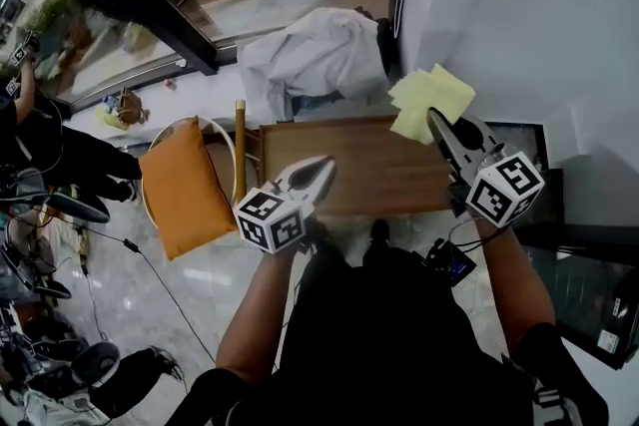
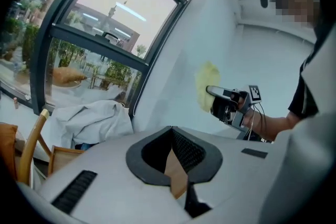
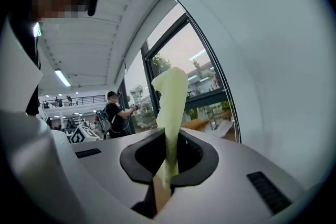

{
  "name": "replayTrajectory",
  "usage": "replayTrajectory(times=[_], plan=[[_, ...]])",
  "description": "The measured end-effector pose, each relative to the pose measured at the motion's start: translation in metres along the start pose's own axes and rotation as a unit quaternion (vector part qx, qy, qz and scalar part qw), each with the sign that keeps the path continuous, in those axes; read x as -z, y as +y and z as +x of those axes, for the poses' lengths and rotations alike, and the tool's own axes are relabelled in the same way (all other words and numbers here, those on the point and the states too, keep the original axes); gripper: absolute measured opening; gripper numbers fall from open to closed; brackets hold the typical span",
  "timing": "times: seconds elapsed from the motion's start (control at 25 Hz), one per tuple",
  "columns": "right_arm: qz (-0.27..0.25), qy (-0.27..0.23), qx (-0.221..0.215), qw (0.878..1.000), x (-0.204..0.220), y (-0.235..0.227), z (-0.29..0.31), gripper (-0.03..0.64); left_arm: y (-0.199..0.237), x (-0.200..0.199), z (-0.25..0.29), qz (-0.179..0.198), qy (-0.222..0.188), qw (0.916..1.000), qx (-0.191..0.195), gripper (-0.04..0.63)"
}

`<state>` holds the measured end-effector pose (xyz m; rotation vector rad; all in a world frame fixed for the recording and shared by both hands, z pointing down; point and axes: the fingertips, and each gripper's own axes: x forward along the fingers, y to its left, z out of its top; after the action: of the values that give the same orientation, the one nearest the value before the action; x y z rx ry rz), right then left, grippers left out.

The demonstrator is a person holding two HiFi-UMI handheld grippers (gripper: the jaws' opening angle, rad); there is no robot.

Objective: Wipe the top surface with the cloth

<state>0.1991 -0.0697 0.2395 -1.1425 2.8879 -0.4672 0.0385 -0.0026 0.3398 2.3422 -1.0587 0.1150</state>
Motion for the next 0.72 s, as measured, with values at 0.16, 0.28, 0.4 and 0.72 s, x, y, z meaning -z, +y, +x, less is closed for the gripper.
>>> replayTrajectory(times=[0.16, 0.28, 0.4, 0.72], plan=[[-0.038, -0.043, 0.004, 0.998, -0.055, 0.018, -0.030, 0.032, -0.014, -0.028, -0.035, 0.020, -0.032, 0.9993, 0.005, 0.012], [-0.056, -0.071, 0.012, 0.996, -0.089, 0.045, -0.055, 0.032, -0.020, -0.040, -0.066, 0.033, -0.047, 0.9983, 0.011, 0.012], [-0.066, -0.088, 0.025, 0.994, -0.105, 0.071, -0.081, 0.032, -0.030, -0.044, -0.091, 0.044, -0.061, 0.9969, 0.022, 0.012], [-0.052, -0.076, 0.040, 0.995, -0.061, 0.164, -0.114, 0.032, -0.054, -0.025, -0.182, 0.055, -0.078, 0.9943, 0.047, 0.012]])
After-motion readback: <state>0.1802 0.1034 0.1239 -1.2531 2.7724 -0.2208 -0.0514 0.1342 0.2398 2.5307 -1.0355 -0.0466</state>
